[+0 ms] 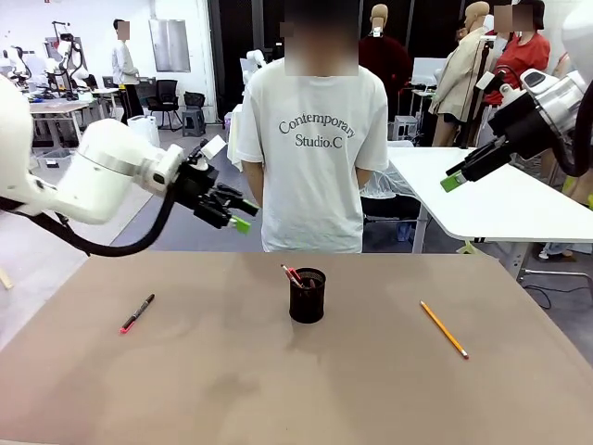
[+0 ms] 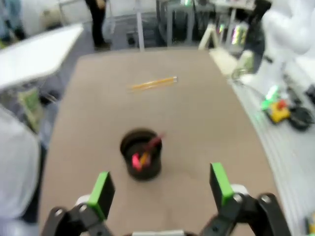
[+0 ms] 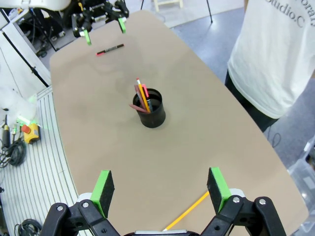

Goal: Place the pens into the pen holder.
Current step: Pick up a writing instrument from the table and place it into the Pen holder.

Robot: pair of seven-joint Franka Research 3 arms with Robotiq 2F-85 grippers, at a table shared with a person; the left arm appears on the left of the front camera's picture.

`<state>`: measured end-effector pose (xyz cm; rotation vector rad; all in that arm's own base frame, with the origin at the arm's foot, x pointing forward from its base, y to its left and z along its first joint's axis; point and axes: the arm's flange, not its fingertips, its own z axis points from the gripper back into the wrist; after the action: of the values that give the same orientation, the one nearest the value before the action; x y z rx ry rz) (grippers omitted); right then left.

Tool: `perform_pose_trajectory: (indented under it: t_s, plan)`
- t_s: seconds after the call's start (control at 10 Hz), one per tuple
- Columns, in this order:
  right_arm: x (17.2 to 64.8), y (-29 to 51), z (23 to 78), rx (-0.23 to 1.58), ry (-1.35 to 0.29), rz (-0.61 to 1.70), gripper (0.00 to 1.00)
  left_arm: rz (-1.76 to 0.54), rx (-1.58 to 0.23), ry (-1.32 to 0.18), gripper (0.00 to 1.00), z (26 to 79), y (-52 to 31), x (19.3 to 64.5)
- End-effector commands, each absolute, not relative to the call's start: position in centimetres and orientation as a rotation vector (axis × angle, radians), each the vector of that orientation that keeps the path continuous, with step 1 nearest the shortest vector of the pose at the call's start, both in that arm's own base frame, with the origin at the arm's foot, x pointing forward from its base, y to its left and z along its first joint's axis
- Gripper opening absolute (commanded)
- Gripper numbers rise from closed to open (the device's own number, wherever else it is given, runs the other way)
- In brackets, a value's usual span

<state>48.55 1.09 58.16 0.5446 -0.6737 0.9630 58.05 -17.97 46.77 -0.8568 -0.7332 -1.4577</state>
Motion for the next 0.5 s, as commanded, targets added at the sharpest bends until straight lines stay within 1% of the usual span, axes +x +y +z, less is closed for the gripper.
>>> perform_pose_trajectory:
  t_s: [0.0, 0.3, 0.4]
  plan:
    - [48.6, 1.2, 58.3, 0.560, -0.683, 0.960, 1.00, -1.375, -0.772, -0.535, 1.00, 48.0, -16.1, 57.0]
    - [48.6, 1.2, 58.3, 0.560, -0.683, 0.960, 1.00, -1.282, -0.698, -0.381, 1.00, 49.7, -13.5, 56.0]
    - [48.6, 1.2, 58.3, 0.560, -0.683, 0.960, 1.00, -1.240, -0.657, -0.302, 1.00, 50.0, -12.7, 55.2]
